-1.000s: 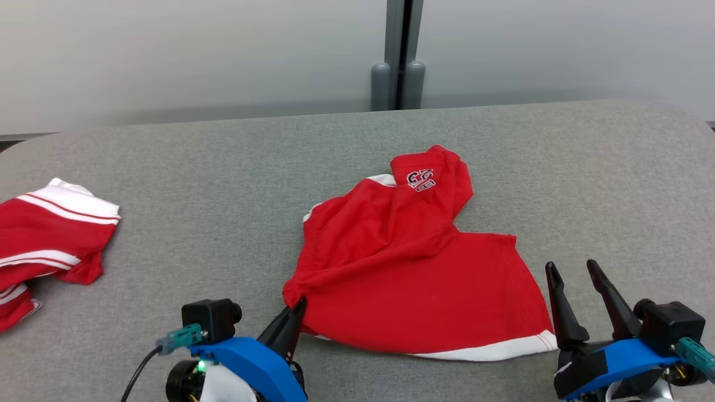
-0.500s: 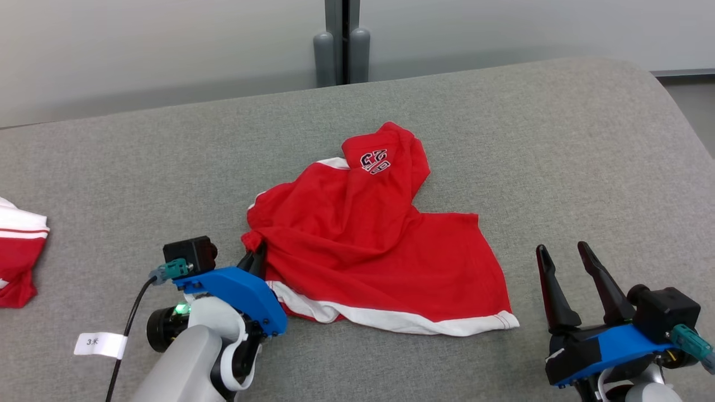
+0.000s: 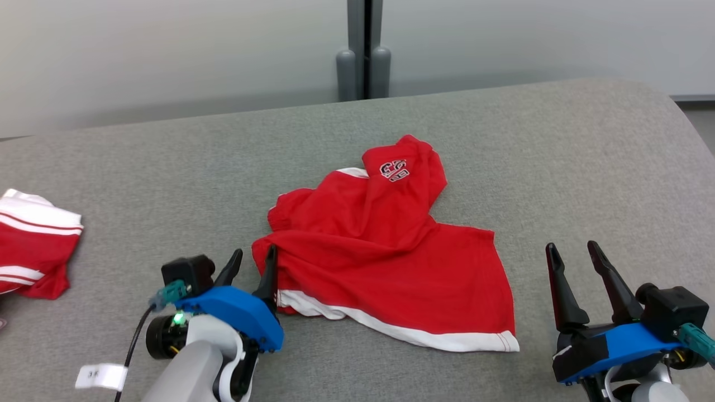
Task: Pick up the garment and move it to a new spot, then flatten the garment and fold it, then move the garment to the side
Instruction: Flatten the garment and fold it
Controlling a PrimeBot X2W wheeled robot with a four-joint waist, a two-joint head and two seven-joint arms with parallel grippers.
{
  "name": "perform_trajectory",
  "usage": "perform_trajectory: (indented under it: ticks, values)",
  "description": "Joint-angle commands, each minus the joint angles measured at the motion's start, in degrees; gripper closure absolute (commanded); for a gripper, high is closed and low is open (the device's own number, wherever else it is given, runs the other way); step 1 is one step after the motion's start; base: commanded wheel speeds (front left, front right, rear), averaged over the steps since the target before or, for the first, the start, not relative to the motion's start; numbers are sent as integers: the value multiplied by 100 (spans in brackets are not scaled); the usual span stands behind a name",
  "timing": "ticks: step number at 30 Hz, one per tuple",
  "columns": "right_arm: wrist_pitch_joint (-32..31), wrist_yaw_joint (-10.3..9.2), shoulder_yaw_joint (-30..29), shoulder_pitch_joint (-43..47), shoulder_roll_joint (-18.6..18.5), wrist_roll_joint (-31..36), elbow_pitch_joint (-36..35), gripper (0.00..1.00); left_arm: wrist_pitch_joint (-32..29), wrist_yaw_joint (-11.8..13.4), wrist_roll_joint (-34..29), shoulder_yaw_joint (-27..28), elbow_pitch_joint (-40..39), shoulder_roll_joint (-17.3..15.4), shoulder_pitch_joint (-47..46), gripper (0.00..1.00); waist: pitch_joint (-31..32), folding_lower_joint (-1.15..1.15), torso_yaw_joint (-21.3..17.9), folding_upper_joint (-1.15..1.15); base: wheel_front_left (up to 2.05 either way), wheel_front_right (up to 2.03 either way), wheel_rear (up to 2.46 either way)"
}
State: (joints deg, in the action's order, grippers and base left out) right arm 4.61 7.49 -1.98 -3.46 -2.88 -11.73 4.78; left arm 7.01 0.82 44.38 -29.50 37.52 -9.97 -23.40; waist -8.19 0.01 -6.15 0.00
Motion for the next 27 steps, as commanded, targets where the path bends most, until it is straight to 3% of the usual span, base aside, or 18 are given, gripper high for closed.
perform_trajectory:
  ticks: [1,16,27]
  values:
    - [-7,1,-21,43,-1,20,-17,0,101,-50,9,2,-48,-31,116,0,122,-1,128,0,0,0,0]
    - [-79,1,-165,297,-2,16,-27,0,803,-41,-323,338,-1266,-506,1237,0,593,-1,502,0,0,0,0]
    - [-39,1,-215,736,-2,119,9,0,817,-98,-1465,1545,-2541,-423,2324,0,794,-1,525,0,0,0,0]
